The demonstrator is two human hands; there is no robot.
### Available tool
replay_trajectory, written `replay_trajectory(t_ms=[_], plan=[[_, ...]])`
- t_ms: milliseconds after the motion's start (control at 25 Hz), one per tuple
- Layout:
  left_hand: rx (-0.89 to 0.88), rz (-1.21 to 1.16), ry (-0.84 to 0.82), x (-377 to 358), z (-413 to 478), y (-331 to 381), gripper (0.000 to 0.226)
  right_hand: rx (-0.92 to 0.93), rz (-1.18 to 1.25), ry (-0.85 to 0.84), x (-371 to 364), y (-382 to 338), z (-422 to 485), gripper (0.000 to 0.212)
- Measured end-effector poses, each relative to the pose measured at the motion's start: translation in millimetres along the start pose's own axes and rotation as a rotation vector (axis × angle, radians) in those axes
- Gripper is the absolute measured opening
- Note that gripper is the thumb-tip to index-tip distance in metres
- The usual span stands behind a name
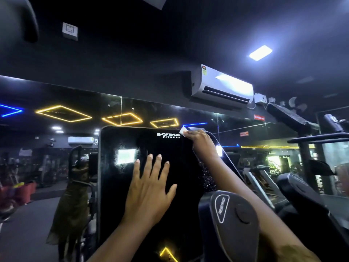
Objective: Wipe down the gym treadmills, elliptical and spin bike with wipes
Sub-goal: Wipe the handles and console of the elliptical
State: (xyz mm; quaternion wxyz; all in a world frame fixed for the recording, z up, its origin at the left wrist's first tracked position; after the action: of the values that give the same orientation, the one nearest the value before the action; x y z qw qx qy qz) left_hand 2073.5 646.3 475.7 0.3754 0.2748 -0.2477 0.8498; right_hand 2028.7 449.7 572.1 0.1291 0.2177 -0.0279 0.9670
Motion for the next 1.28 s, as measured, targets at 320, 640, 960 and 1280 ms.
replay_trajectory(t_ms=[320,640,960,1280], plan=[[0.017,0.082,0.100,0.9,-1.8,-0.1,0.085,-0.046,-0.093,0.040,-1.1,13.0,2.3,0.036],[-0.030,0.038,0.183,-13.6,2.5,-5.0,0.063,-0.008,-0.247,0.036,-9.4,43.1,1.4,0.037],[-0.030,0.079,0.231,-17.8,3.5,-4.5,0.063,-0.268,0.109,0.182,7.6,82.0,-58.7,0.040],[-0.036,0.103,0.284,-18.9,4.4,-5.0,0.063,-0.002,0.207,0.187,21.2,57.1,-139.5,0.034]])
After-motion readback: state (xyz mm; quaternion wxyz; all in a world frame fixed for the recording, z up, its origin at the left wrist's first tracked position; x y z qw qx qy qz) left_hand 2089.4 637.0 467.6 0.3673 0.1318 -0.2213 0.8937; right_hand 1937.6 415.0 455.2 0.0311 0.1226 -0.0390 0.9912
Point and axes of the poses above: each hand's wrist, its own z-axis towards the middle knuckle, its own x-axis out of the back of the hand, y = z × x, the point moved 1 cm from there along z, towards the middle knuckle, and after that the axes turned 3 degrees about -y, right-handed, at the moved point
